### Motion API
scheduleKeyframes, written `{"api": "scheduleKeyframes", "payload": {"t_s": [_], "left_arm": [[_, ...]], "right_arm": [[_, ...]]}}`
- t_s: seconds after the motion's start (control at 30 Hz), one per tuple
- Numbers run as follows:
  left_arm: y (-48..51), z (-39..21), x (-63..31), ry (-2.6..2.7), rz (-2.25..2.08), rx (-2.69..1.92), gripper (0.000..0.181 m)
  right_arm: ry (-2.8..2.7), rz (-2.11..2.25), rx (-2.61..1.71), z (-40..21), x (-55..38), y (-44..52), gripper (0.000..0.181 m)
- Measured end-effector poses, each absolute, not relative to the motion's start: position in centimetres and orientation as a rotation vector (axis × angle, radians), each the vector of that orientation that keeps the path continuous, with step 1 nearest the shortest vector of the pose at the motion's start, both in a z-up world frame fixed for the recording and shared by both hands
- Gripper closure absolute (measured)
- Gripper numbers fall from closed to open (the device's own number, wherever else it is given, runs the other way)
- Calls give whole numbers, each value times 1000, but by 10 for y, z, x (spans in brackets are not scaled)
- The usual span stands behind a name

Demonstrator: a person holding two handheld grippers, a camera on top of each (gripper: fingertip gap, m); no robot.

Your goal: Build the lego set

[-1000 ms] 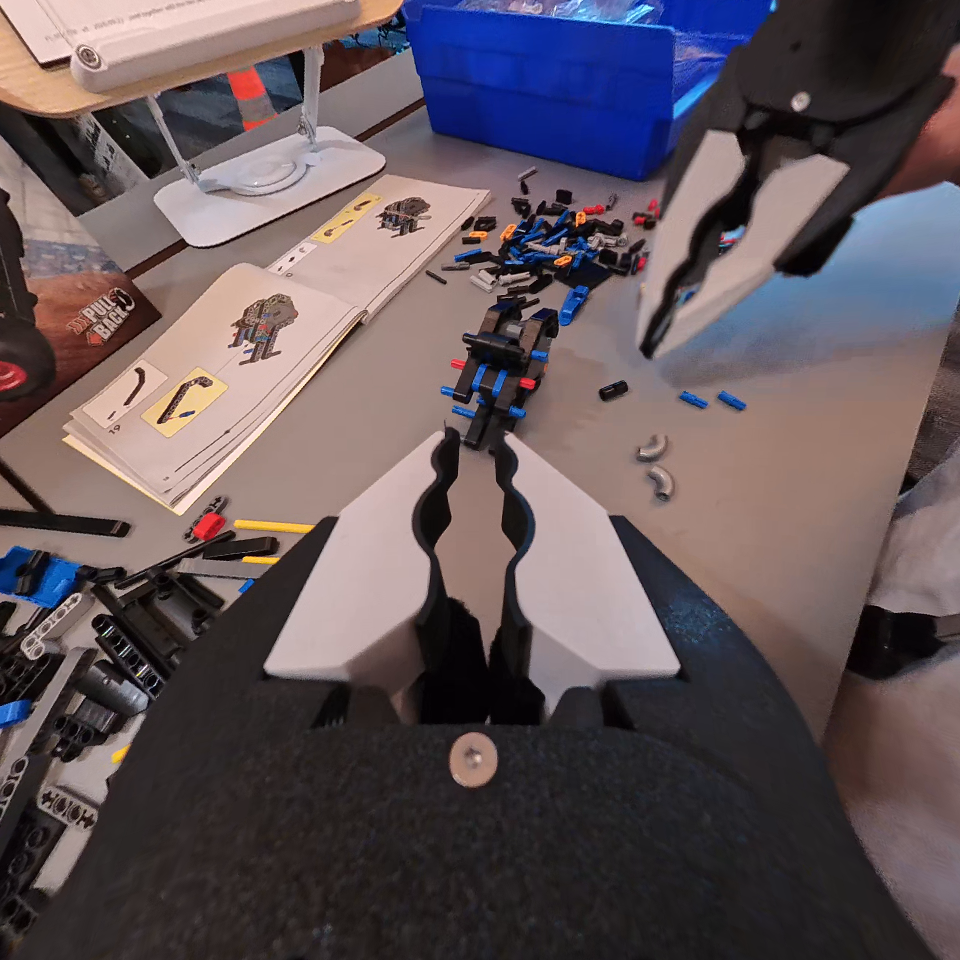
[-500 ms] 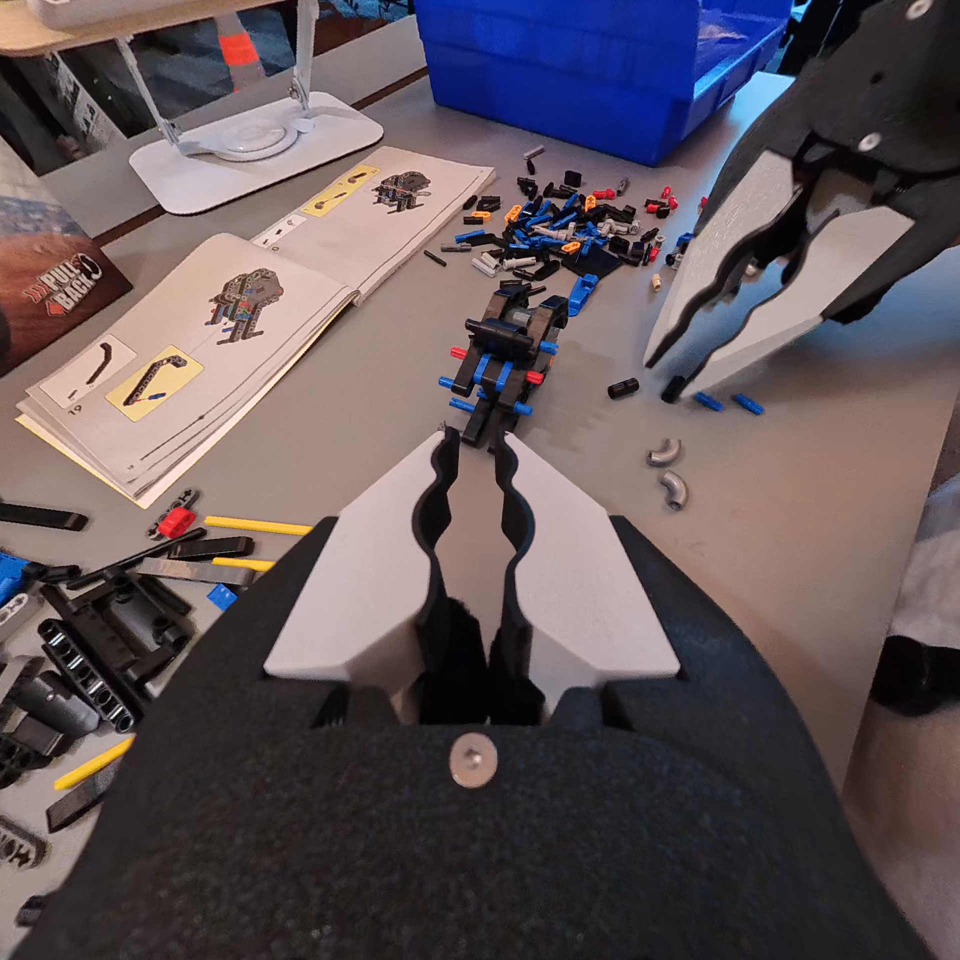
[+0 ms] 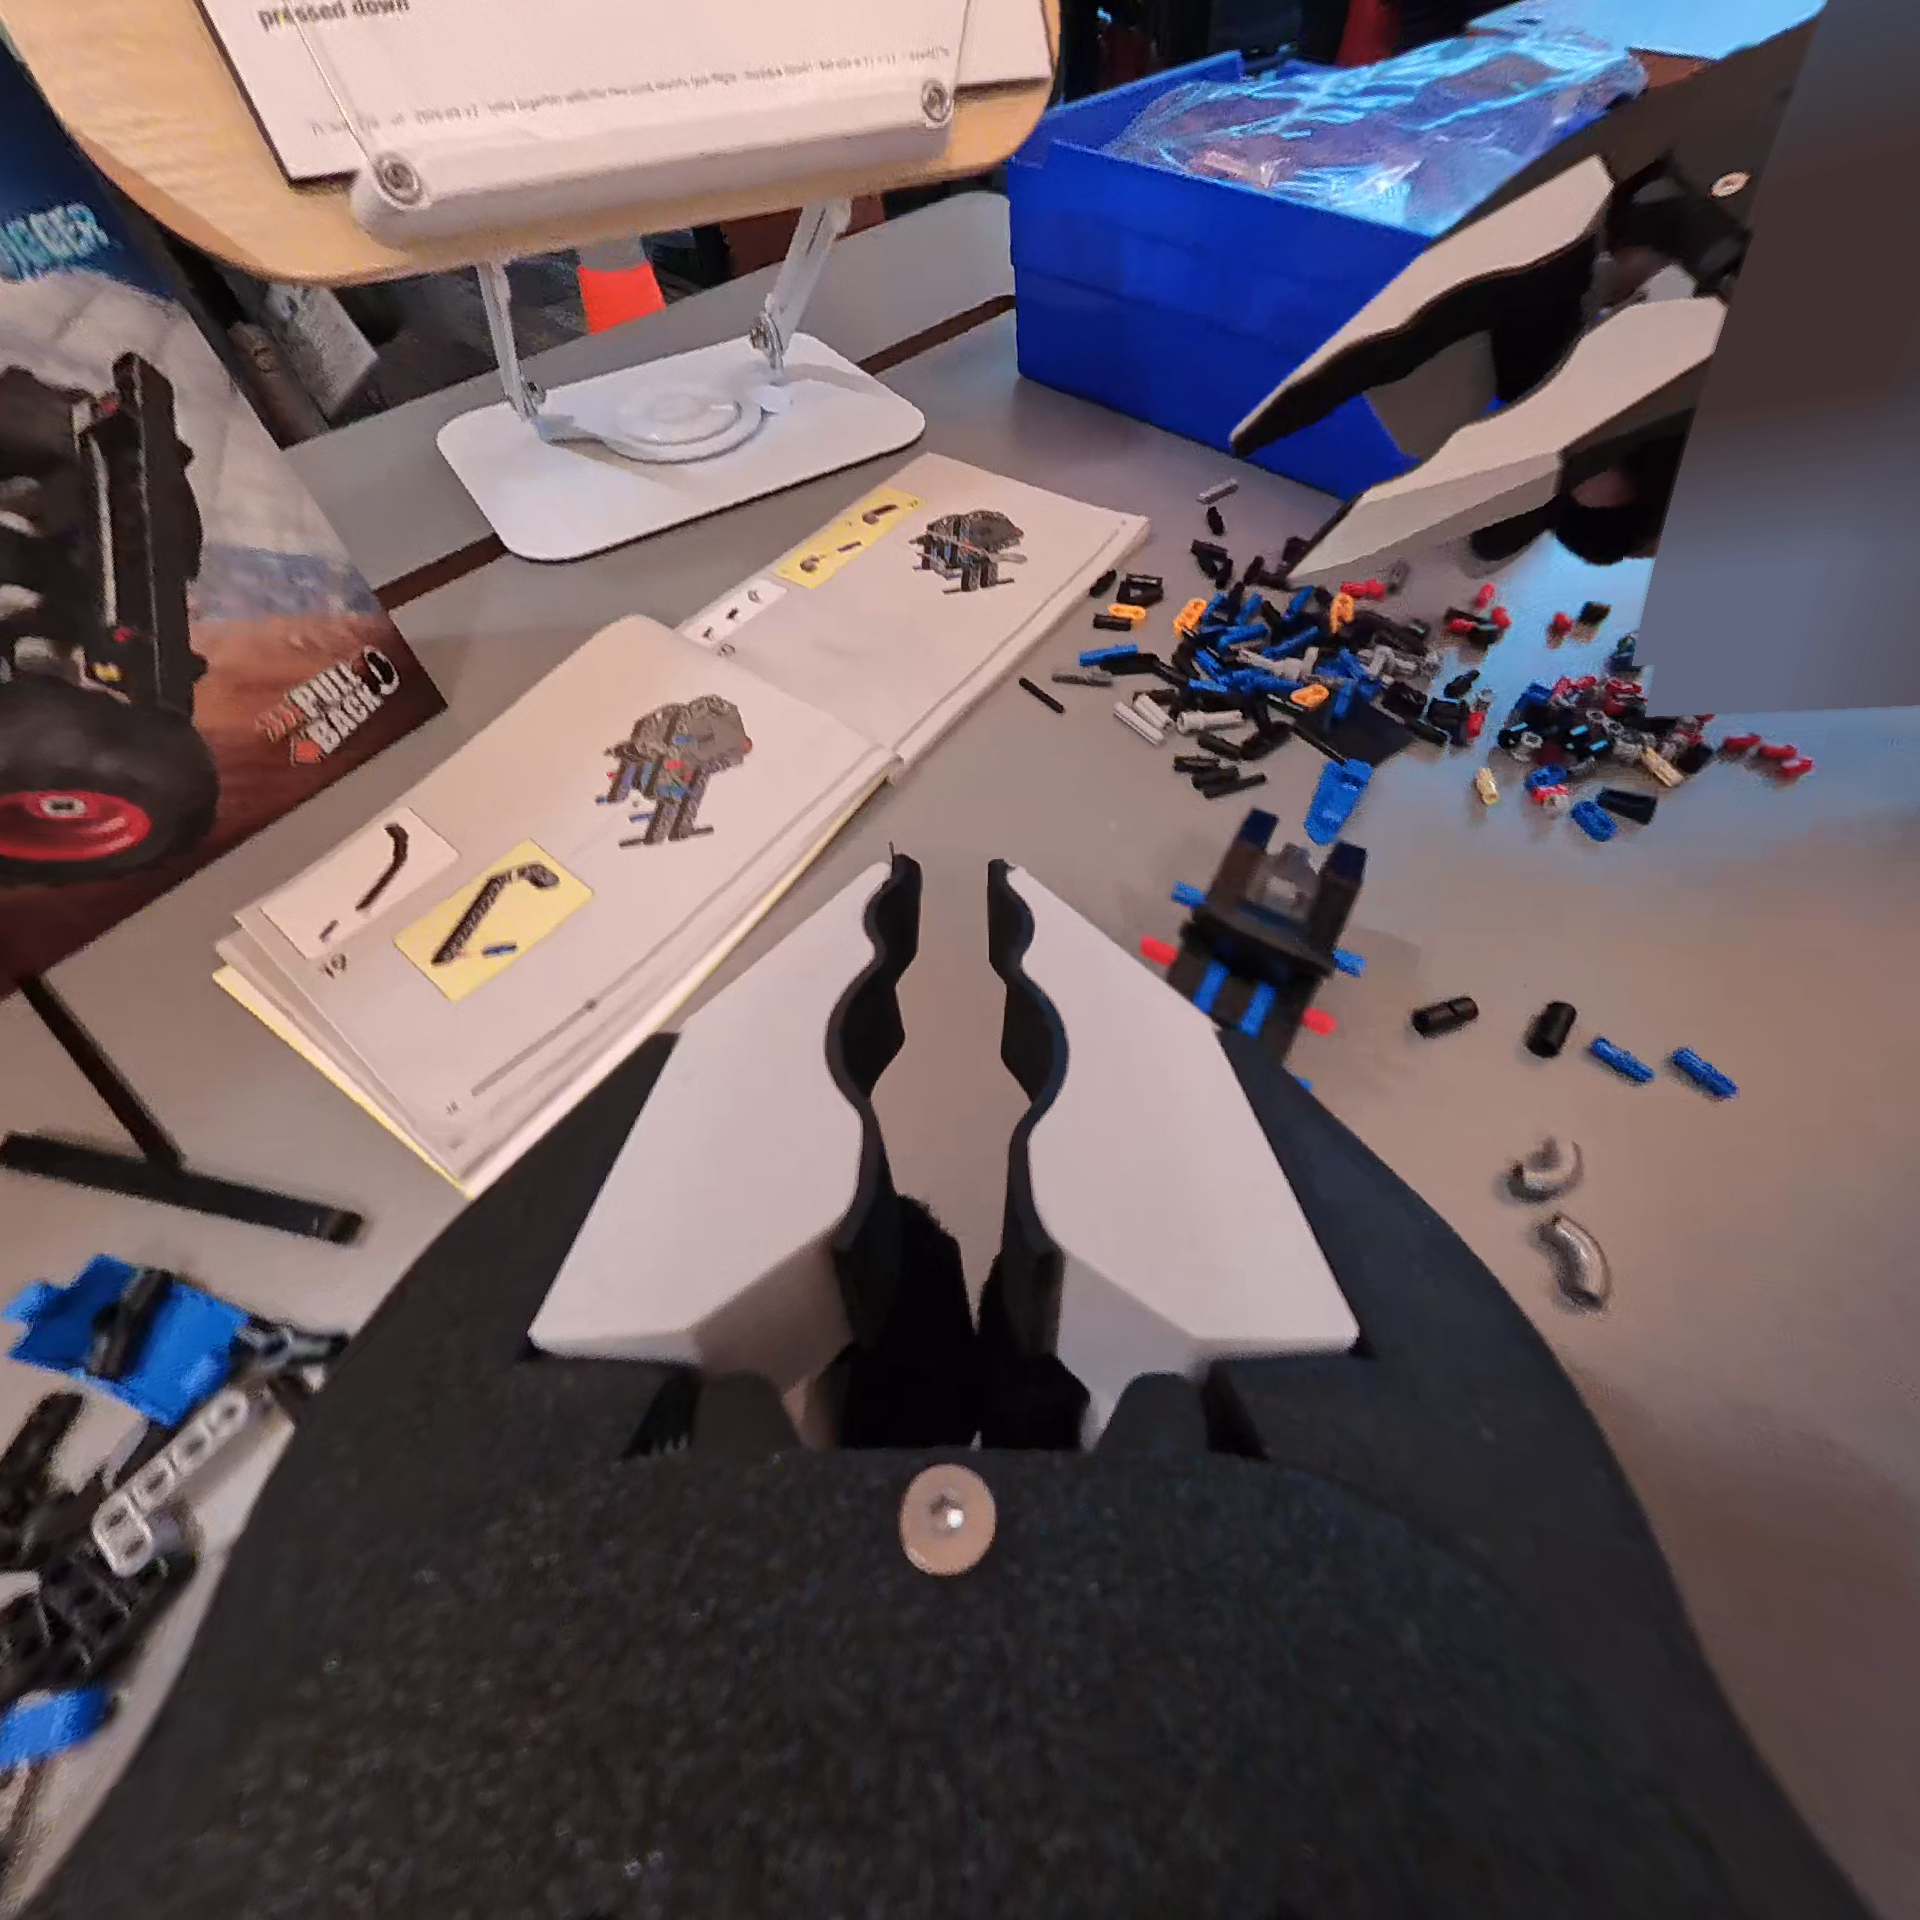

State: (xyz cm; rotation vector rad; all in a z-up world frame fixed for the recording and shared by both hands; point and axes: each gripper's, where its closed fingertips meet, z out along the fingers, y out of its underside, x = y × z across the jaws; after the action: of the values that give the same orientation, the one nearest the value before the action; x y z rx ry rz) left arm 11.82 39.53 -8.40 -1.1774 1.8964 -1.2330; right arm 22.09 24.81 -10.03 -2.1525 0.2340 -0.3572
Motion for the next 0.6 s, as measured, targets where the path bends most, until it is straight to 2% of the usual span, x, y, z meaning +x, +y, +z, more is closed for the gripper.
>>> {"api": "scheduleKeyframes", "payload": {"t_s": [0.2,0.4,0.6], "left_arm": [[407,-80,166,1897,-1214,-1214,170],[416,-89,170,1839,-1232,-1205,170],[426,-100,164,1870,-1146,-1180,172]], "right_arm": [[348,-399,-2209,-114,273,261,129],[470,-233,-2141,-128,268,254,143],[430,-242,-2153,-128,263,257,145]]}}
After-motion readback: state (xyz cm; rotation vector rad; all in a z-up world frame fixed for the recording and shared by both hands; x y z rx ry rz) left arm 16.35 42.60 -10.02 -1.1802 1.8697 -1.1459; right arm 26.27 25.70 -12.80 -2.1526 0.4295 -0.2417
